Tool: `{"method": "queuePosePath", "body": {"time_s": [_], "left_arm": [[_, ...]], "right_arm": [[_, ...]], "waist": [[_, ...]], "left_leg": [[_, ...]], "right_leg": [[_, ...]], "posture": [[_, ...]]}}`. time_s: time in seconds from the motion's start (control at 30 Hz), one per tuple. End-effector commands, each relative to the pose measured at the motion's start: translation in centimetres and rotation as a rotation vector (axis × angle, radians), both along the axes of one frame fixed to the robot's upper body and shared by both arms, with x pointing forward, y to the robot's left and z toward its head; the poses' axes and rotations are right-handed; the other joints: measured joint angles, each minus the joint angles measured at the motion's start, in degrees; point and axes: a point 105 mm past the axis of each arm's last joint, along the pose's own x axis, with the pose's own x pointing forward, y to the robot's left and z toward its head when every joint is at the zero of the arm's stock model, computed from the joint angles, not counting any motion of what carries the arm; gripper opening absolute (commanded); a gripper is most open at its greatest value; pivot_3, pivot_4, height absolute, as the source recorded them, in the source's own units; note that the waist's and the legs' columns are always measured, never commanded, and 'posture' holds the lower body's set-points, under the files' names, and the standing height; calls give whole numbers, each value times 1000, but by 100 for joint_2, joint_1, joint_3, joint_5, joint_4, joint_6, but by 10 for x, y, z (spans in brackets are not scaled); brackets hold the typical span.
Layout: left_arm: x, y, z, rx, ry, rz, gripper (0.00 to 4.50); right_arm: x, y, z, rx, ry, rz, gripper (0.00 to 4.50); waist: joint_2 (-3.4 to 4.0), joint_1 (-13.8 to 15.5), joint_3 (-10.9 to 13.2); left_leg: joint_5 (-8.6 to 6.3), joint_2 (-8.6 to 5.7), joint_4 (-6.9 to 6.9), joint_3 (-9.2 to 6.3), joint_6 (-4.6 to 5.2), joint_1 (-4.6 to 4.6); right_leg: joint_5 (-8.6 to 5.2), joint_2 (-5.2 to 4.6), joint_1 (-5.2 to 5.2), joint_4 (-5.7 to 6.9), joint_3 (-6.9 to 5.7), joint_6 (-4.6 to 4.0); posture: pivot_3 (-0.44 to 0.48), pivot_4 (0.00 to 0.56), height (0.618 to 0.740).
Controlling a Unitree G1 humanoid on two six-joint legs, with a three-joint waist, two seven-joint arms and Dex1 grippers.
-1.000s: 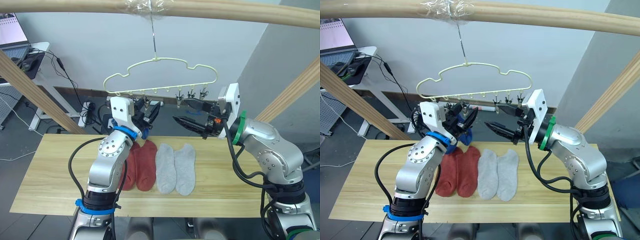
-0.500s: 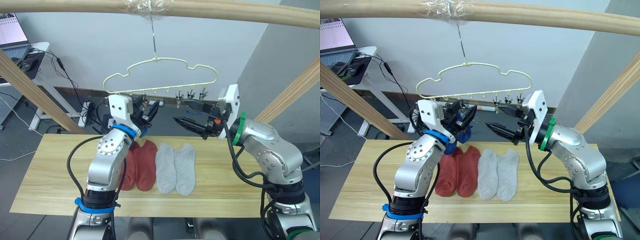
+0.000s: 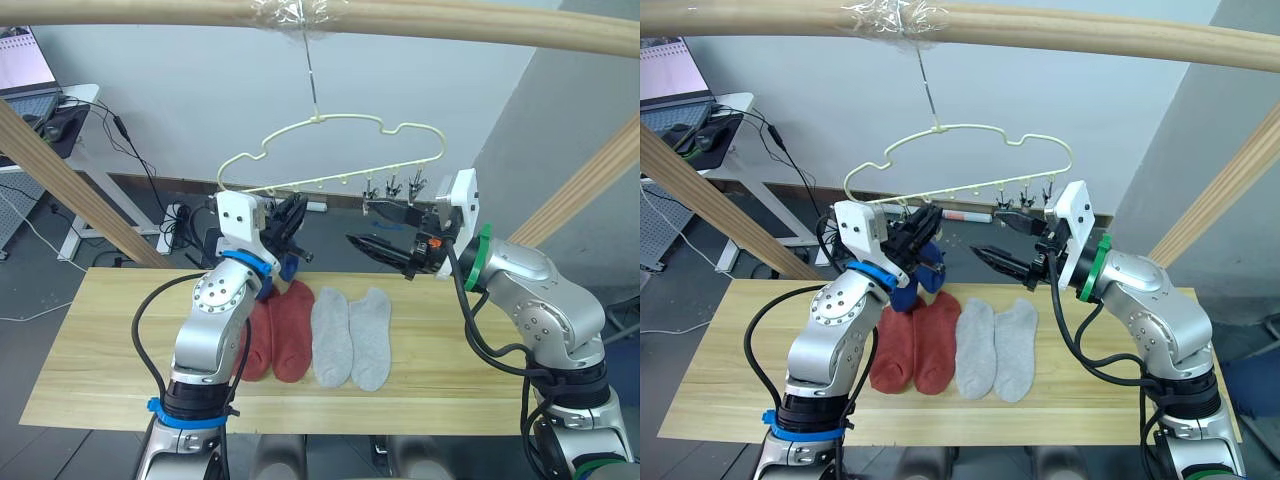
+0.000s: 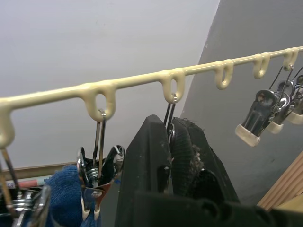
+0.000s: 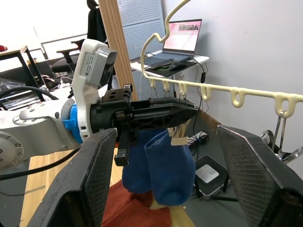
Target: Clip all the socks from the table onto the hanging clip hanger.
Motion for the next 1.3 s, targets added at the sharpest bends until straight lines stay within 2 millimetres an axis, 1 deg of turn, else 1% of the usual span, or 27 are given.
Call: {"method": "queuePosePath", "body": {"time_s": [0.03, 0.1, 0.13, 0.17, 0.23, 0.37, 0.47, 0.57, 0.7, 0.73, 0.93, 1.13, 1.17, 1.23, 1.3], "left_arm": [[-6, 4, 8, -28, -22, 6, 42], [-4, 11, 8, -47, -2, 26, 42], [-4, 14, 9, -58, 3, 33, 42], [-4, 16, 10, -60, 8, 28, 42], [-6, 16, 10, -55, 13, 11, 42], [-8, 18, 7, -40, 29, 4, 42], [-8, 20, 7, -38, 32, 10, 42], [-9, 22, 6, -34, 31, 17, 42], [-11, 24, 6, -24, 30, 22, 42], [-12, 22, 4, 9, 24, 12, 42], [-14, 19, 2, 30, 18, -1, 42], [-13, 20, 4, 31, 11, 3, 42], [-13, 21, 5, 31, 10, 6, 42], [-12, 23, 5, 30, 10, 10, 42], [-12, 22, 5, 29, 10, 6, 42]], "right_arm": [[7, -4, -22, -50, 80, -65, 3529], [19, -11, -62, -173, 170, -175, 3529], [22, -15, -77, -217, 199, -218, 3529], [24, -16, -91, -212, 254, -247, 3529], [25, -15, -108, -190, 322, -269, 3529], [33, -17, -144, -314, 331, -370, 3529], [34, -15, -163, -379, 357, -423, 3529], [31, -9, -174, -376, 408, -458, 3529], [27, -15, -184, -427, 407, -538, 3529], [26, -17, -185, -433, 410, -549, 3529], [20, -16, -190, -442, 432, -555, 3529], [9, -7, -188, -409, 484, -528, 3529], [6, -5, -188, -407, 495, -521, 3529], [3, -4, -194, -436, 495, -518, 3529], [3, -4, -200, -451, 489, -528, 3529]], "waist": [[-1, 1, -1], [-4, 8, -4], [-4, 9, -4], [-4, 9, -4], [-4, 8, -4], [-4, -14, -4], [-4, -4, -4], [-4, -4, -4], [-3, 9, -4], [-3, 11, -4], [-3, -1, -4], [-3, 0, -4], [-2, 1, -3], [-3, 1, -3], [-2, 1, -3]], "left_leg": [[0, 0, 0, 0, 0, 0], [0, 0, 0, 0, 0, 5], [0, 0, 0, -1, 0, 8], [0, 0, 0, -1, 0, 8], [1, 0, 1, 1, -1, 9], [1, 0, 1, 10, -2, 17], [2, 0, 1, 8, -3, 20], [3, 1, 0, 9, -5, 19], [2, 0, -2, 8, -4, 17], [2, -1, -1, 9, -4, 16], [2, 2, -1, 10, -4, 23], [2, 3, -2, 11, -3, 23], [2, 2, -1, 11, -3, 22], [2, 2, -2, 11, -3, 22], [2, 2, -2, 11, -3, 23]], "right_leg": [[0, 0, 0, 0, 0, 0], [0, 0, 7, 0, -1, 0], [0, -1, 11, -1, -2, 0], [0, -1, 10, -1, -1, 0], [0, -1, 10, 1, 1, 0], [0, 0, 10, 3, 12, 1], [0, 1, 11, 4, 11, 1], [0, 2, 11, 4, 13, 1], [0, 0, 11, 1, 12, 1], [0, -1, 11, 0, 14, 1], [-1, 3, 12, 4, 17, 2], [-1, 5, 12, 2, 20, 3], [-1, 5, 12, 2, 21, 3], [-1, 5, 12, 2, 20, 3], [-1, 5, 12, 1, 19, 3]], "posture": [[75, 234, 740], [75, 234, 740], [75, 234, 740], [84, 230, 740], [84, 230, 740], [96, 236, 740], [102, 240, 740], [109, 246, 740], [116, 252, 740], [117, 255, 740], [117, 255, 740], [117, 255, 740], [114, 264, 740], [114, 264, 740], [114, 264, 740]]}}
